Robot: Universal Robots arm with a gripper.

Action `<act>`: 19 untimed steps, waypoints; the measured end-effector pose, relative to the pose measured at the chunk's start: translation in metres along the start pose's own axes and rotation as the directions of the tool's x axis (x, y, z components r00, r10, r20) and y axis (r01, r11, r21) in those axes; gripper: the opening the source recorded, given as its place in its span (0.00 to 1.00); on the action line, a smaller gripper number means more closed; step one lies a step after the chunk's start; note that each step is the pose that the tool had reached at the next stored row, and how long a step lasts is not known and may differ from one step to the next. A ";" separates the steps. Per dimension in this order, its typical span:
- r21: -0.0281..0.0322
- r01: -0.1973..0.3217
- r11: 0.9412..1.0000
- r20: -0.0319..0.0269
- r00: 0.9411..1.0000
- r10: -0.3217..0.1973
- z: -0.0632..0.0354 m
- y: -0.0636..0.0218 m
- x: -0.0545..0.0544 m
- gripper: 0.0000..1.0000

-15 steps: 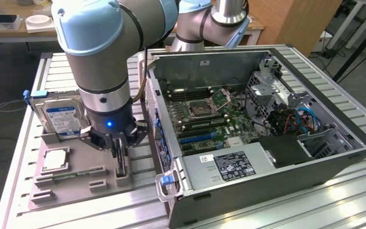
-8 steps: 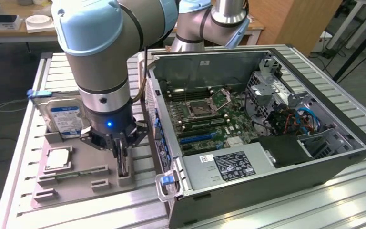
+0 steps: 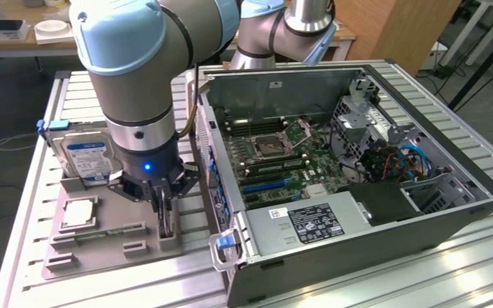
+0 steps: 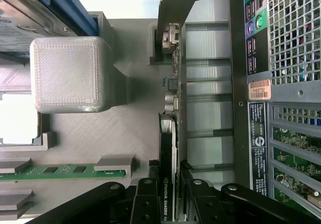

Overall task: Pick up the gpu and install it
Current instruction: 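Pick up the gpu and move the gpu toward the slot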

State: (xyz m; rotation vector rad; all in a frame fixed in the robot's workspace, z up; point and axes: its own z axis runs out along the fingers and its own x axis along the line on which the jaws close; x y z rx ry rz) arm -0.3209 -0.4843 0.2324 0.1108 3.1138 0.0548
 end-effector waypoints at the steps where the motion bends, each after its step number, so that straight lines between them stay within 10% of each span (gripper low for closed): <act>1: 0.000 0.000 1.000 0.000 1.000 0.000 0.0001 0.0000 0.000 0.27; 19: 0.000 0.000 1.000 0.000 1.000 0.000 0.0005 0.0000 0.000 0.26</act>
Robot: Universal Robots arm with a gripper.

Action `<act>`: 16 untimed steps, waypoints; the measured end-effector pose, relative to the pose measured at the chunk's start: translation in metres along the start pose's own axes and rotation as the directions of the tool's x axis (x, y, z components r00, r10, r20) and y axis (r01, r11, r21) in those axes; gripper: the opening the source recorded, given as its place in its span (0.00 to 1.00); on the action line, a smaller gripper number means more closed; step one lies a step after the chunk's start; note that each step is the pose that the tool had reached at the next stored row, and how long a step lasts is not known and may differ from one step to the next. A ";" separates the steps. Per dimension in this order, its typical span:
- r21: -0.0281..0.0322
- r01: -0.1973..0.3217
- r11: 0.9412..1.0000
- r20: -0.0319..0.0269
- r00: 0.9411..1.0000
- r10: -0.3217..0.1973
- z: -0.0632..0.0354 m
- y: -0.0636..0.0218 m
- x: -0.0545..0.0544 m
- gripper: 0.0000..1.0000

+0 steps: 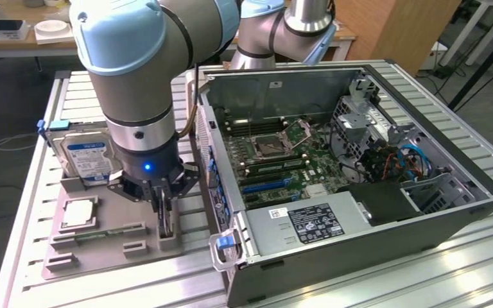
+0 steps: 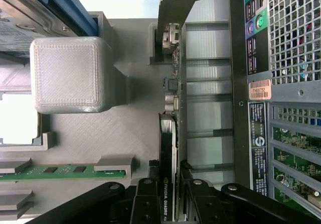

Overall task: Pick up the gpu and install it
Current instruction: 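Pick up the gpu and move the gpu toward the slot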

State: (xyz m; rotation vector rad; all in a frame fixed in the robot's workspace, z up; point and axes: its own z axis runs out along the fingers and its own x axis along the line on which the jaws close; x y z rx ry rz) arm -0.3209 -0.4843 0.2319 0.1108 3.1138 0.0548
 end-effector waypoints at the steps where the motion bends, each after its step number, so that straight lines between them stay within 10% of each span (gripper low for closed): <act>1: 0.000 0.000 1.000 0.000 1.000 0.000 0.0000 0.0000 0.000 0.26; 16: 0.000 0.000 1.000 0.000 1.000 0.000 0.0004 0.0000 0.000 0.26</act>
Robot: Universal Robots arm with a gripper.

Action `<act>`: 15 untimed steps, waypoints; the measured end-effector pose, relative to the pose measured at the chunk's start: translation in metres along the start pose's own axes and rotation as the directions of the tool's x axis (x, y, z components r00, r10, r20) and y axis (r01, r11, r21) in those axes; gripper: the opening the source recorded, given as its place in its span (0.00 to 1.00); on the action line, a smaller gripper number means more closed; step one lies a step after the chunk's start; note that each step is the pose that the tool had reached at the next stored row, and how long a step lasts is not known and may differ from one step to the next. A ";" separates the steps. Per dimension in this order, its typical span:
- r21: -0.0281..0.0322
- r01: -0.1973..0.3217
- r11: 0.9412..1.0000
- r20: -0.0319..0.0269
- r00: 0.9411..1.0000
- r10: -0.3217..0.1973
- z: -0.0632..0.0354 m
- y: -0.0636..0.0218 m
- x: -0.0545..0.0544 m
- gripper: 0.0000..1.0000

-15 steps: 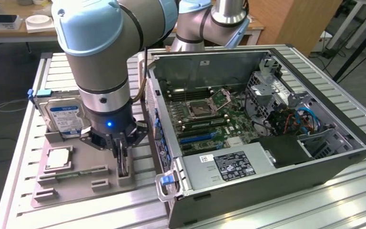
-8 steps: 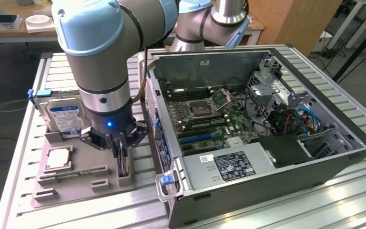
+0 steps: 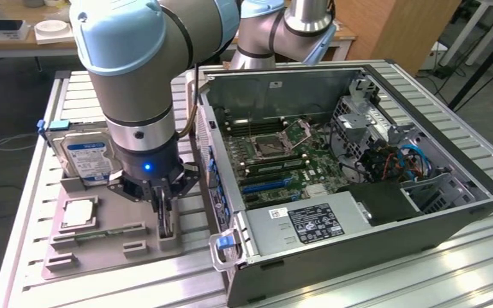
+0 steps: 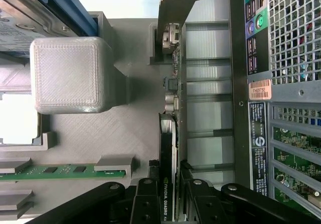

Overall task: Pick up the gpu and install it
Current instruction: 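Pick up the gpu and move the gpu toward the slot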

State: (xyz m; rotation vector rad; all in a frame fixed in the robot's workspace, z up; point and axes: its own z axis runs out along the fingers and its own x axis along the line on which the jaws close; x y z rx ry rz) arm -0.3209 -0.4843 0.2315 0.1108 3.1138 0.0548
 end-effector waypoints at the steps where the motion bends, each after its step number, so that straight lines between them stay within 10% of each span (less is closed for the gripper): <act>1: 0.000 0.000 1.000 0.000 1.000 0.000 0.0000 0.0000 0.000 0.26; 15: -0.001 0.000 1.000 0.002 1.000 0.000 -0.0007 0.0002 0.000 0.26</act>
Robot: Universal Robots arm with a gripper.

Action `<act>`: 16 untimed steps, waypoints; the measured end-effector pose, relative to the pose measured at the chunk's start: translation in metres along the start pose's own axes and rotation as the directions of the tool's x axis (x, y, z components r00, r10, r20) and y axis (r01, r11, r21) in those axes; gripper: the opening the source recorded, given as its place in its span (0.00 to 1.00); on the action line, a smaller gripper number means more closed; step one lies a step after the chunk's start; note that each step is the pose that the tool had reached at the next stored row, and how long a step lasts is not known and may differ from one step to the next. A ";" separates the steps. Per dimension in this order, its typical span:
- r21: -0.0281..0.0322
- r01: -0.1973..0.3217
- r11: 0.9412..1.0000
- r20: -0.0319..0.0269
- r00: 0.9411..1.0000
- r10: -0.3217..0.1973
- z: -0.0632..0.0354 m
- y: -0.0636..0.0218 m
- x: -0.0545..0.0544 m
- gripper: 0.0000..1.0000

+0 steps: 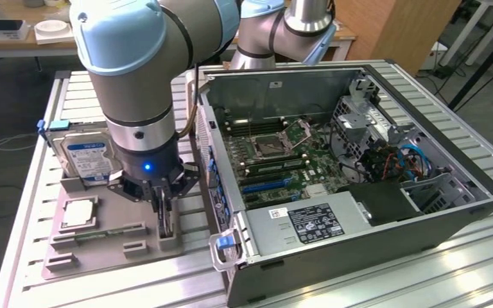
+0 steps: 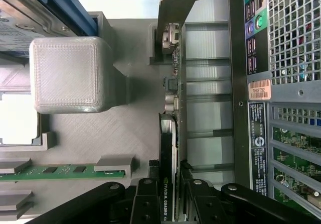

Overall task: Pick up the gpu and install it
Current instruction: 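Pick up the gpu and move the gpu toward the slot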

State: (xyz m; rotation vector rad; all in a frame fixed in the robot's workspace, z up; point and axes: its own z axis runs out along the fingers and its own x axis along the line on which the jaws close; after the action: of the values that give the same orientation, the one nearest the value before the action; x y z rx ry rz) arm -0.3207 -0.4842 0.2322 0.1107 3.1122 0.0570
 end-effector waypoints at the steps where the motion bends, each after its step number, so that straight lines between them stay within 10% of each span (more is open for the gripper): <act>1: 0.000 0.000 1.000 0.000 1.000 0.000 -0.0016 0.0001 0.000 0.26; 16: -0.001 0.000 1.000 -0.002 1.000 0.000 -0.0325 0.0011 -0.001 0.26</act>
State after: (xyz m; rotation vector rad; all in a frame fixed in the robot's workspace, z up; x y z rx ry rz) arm -0.3209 -0.4843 0.2647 0.1109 3.1137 0.0585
